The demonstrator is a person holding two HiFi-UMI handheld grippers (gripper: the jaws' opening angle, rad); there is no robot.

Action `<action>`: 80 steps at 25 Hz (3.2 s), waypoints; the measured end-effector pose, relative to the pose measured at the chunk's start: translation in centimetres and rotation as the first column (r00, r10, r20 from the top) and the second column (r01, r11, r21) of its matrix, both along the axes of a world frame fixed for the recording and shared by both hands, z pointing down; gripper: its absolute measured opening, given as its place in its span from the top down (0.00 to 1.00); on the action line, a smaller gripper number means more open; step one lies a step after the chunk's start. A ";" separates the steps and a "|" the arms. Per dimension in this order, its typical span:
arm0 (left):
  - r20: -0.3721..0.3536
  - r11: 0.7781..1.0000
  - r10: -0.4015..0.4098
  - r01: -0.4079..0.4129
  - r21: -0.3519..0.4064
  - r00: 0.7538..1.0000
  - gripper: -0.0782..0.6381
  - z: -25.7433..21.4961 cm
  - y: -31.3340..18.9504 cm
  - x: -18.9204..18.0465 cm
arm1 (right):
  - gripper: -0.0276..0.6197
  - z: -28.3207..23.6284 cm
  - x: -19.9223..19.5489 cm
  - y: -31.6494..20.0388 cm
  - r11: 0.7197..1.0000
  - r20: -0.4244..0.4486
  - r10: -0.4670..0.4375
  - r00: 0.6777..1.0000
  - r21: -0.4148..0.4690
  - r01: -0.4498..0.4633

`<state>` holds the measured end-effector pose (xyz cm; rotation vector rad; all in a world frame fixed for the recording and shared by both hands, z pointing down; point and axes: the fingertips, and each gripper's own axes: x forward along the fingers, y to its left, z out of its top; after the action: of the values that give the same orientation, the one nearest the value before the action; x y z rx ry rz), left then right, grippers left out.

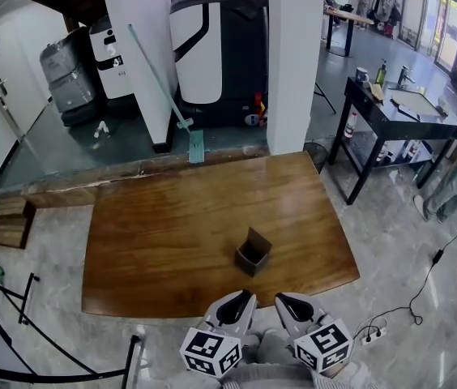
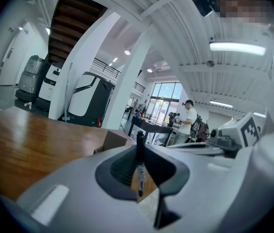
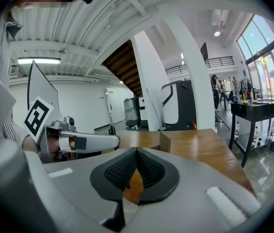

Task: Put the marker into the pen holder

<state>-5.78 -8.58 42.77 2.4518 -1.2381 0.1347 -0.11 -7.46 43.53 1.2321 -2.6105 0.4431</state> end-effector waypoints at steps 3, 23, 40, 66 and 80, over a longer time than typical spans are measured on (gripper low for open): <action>0.001 1.000 -0.018 0.018 0.001 1.000 0.83 -0.4 -1.0 -0.1 | 0.96 -0.3 0.3 -1.0 1.000 0.009 -0.005 1.000 -0.002 0.005; -0.011 0.988 -0.150 0.150 -0.021 0.989 0.83 -1.3 -9.8 -1.5 | 0.96 1.7 1.2 -8.2 0.989 0.000 -0.109 0.994 -0.098 0.109; 0.083 0.987 -0.128 0.135 -0.088 0.988 0.83 5.4 -14.3 -0.8 | 0.96 6.7 -1.6 -10.2 0.964 0.002 -0.189 0.982 -0.193 0.186; 0.140 0.981 -0.089 0.111 -0.157 0.986 0.83 10.5 -14.9 0.2 | 0.96 9.2 -1.3 -9.7 0.952 0.003 -0.172 0.985 -0.256 0.167; 0.216 0.983 -0.055 0.091 -0.160 0.975 0.81 10.6 -15.8 0.9 | 0.96 8.4 -0.2 -9.5 0.958 0.017 -0.155 0.988 -0.243 0.155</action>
<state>-4.84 -24.38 53.37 2.2874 -1.3432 0.4714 -0.31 -16.96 51.97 0.9413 -2.5327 0.7060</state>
